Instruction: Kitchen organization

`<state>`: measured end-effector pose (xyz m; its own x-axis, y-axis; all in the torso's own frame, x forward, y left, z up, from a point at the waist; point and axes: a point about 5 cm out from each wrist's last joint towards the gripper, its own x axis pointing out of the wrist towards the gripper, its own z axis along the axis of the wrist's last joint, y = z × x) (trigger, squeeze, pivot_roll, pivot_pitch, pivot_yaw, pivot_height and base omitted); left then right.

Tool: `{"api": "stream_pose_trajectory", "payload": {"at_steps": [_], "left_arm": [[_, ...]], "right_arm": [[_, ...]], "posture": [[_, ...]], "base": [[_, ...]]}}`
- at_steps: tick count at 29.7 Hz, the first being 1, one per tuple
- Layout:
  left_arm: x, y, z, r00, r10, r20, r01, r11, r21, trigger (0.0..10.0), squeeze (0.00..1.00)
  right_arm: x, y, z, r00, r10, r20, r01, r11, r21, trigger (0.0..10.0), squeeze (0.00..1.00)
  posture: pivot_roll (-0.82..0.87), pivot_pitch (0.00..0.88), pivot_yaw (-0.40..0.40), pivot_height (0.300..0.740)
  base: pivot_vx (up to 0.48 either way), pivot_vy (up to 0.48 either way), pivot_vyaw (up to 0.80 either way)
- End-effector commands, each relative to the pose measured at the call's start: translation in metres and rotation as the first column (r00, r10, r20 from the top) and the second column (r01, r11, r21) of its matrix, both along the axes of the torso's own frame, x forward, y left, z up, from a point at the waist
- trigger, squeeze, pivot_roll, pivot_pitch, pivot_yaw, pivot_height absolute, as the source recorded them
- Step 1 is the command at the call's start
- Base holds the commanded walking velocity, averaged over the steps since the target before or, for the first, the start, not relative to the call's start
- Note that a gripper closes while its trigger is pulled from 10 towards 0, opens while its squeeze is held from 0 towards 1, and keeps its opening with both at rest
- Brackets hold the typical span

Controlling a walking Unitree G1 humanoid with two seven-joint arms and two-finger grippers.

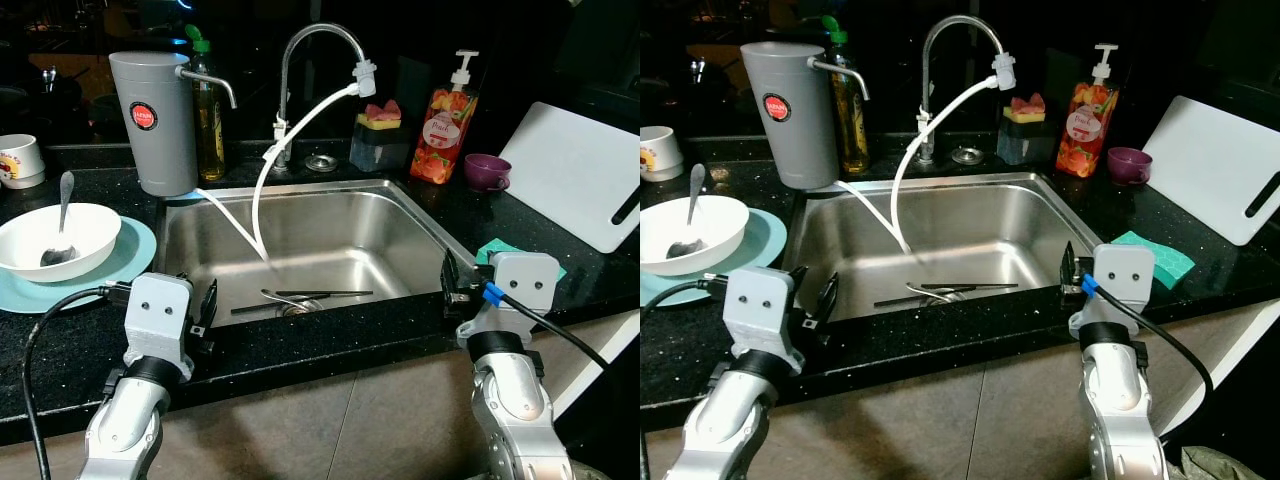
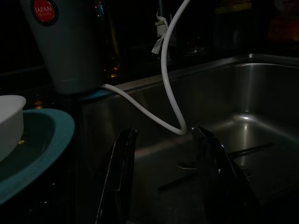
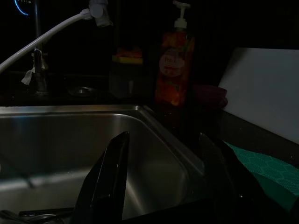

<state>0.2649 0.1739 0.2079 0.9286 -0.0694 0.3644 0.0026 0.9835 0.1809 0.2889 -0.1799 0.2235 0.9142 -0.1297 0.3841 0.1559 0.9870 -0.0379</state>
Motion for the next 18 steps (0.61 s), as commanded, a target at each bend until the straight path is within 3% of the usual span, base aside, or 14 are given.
{"api": "stream_pose_trajectory", "payload": {"at_steps": [1, 18], "left_arm": [[-0.0011, -0.0016, -0.0008, 1.0, -0.008, 0.002, 0.008, 1.0, 0.002, 10.0, 0.0], [0.0004, -0.0026, 0.0004, 1.0, -0.006, 0.01, 0.006, 1.0, 0.001, 10.0, 0.0]], "right_arm": [[-0.0012, -0.0006, 0.001, 1.0, -0.003, 0.003, 0.003, 1.0, 0.005, 10.0, 0.0], [0.0008, 0.0002, 0.0025, 1.0, 0.002, 0.008, -0.002, 1.0, 0.004, 10.0, 0.0]], "posture": [[0.11, 0.119, -0.077, 0.74], [0.11, 0.11, -0.082, 0.74]], "base": [[0.0, 0.0, 0.0], [0.0, 0.0, 0.0]]}}
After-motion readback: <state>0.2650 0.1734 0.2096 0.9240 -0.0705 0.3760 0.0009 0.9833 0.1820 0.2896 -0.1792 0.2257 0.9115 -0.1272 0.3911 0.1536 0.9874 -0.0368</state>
